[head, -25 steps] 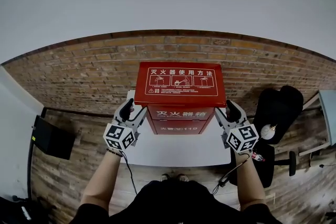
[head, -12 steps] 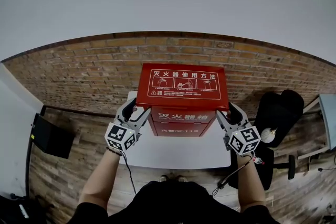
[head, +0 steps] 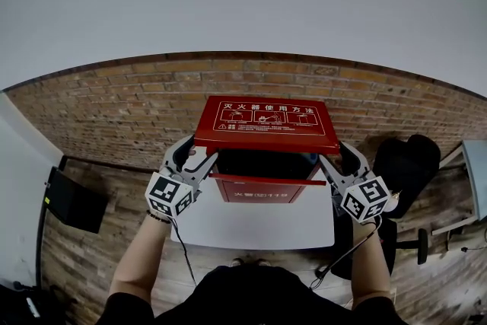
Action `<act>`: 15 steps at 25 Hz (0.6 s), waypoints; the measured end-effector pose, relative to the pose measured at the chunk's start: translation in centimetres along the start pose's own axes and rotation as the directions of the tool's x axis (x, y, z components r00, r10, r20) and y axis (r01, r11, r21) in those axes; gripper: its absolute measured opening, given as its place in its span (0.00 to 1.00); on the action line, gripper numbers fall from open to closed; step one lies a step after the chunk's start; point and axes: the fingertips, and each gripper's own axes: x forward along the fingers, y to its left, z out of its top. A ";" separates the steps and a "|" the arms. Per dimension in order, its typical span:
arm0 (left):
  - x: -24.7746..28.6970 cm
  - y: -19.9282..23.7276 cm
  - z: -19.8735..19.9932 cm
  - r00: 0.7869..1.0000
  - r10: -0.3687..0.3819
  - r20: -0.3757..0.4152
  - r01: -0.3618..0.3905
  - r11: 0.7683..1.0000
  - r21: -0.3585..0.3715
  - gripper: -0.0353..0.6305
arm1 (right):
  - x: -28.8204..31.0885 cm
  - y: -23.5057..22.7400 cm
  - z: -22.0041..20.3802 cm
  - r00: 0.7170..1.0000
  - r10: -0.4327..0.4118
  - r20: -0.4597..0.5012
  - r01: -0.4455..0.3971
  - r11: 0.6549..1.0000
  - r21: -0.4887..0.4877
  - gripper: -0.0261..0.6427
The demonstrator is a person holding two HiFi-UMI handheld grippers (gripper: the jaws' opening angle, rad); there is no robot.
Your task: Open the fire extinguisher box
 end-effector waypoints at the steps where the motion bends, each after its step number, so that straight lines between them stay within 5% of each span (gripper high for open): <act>1: 0.2 0.2 0.7 1.000 -0.003 0.006 0.003 1.000 0.001 0.54 | 0.1 -0.2 0.6 1.000 0.002 0.002 -0.002 1.000 -0.014 0.40; 15: 5.1 5.0 7.2 0.993 0.074 0.088 -0.082 0.993 0.080 0.52 | 4.9 -4.3 7.9 0.991 -0.106 0.078 0.116 0.983 -0.143 0.40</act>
